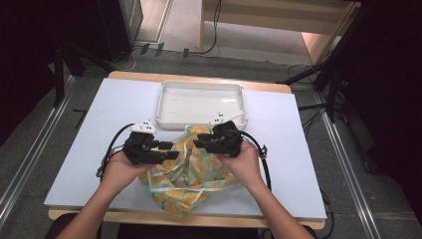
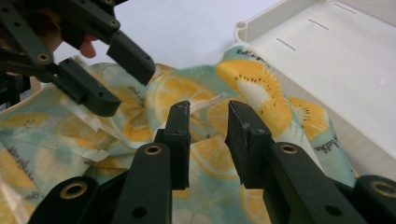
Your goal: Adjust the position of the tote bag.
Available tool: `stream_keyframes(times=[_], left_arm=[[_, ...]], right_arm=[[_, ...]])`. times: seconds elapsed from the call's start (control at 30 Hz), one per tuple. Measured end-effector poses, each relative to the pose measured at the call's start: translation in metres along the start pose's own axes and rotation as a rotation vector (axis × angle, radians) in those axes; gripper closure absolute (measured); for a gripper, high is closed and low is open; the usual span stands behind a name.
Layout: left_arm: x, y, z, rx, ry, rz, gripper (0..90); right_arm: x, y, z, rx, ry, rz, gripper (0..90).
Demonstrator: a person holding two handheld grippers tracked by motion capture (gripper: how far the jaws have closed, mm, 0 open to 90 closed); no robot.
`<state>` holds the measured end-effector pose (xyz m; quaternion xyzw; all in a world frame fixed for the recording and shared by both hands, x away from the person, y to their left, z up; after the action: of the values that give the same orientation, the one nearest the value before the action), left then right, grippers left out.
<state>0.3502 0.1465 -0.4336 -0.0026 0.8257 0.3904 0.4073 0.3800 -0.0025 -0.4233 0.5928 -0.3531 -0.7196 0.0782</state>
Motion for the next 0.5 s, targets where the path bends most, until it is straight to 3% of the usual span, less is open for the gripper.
stream_keyframes(times=[0.07,0.2,0.3,0.43,0.5], left_arm=[[-0.004,-0.001,0.002,0.0,0.007,-0.004,53.8],[-0.012,-0.013,0.002,0.046,0.017,0.025,54.4],[-0.013,-0.027,0.005,0.06,0.027,0.052,63.7],[-0.018,-0.032,0.014,0.043,0.05,0.036,89.6],[-0.021,-0.032,0.015,0.045,0.054,0.025,90.0]], right_arm=[[-0.001,0.0,0.0,-0.002,0.001,-0.001,71.0],[-0.001,-0.001,0.002,-0.004,-0.001,-0.001,71.1],[-0.002,0.0,0.005,-0.008,0.005,-0.009,71.1],[-0.002,0.002,0.011,-0.017,0.007,-0.016,70.9],[0.0,0.002,0.015,-0.023,0.008,-0.019,69.4]])
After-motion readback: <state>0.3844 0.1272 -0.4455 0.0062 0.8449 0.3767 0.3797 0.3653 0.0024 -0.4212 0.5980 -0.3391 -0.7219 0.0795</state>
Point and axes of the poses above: each handheld gripper's, and its own axes: y roughly backward along the jaws, x roughly out of its underside, z roughly to its left, the point moved 8 cm from there along -y, roughly forward along the jaws, and after that the axes turned 10 degrees about y, right-handed, at the moved point
